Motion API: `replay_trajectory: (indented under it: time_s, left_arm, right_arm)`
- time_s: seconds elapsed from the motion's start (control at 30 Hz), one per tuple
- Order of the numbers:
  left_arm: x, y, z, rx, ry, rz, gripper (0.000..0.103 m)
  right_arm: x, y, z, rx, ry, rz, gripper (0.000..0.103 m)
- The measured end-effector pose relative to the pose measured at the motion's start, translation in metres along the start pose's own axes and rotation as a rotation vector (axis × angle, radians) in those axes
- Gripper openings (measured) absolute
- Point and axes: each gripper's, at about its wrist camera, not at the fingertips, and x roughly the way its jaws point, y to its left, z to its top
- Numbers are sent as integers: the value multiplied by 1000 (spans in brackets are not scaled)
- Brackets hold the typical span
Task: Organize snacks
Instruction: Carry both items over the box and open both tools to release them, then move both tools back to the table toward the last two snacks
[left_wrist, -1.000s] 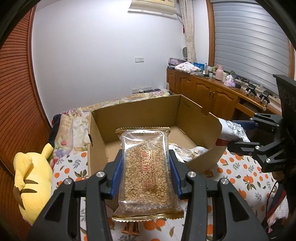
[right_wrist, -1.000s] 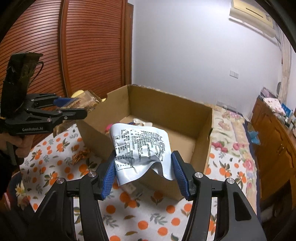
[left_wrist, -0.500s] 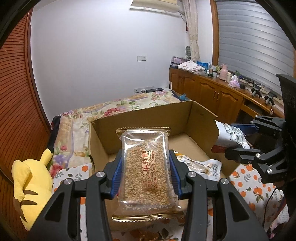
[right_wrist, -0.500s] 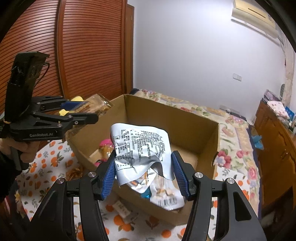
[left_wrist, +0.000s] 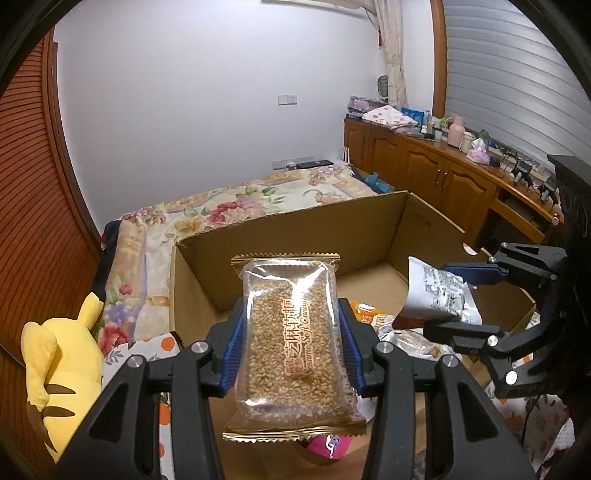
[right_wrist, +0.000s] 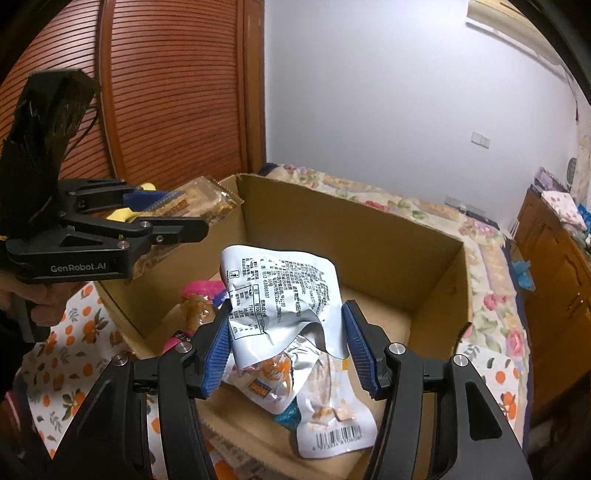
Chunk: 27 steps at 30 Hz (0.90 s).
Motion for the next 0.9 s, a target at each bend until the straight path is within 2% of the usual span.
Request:
replay_trajectory:
  time_s: [0.17,0.43,0.7,0.9]
  left_arm:
    - [6,4,0,-15,14,-1,49]
    - [-4,8,1,-20,-6,13,54]
    - [-17,5,-4,-12,-20,17,54]
    - [-33,1,-9,-6,-34,16,54]
  right_arm:
    - [14,1,2,4,32,11,59]
    - [27,0,2,29,73,24,61]
    - [26,0,2,51,75,3,70]
    - [15,0,1,62,64,-10,71]
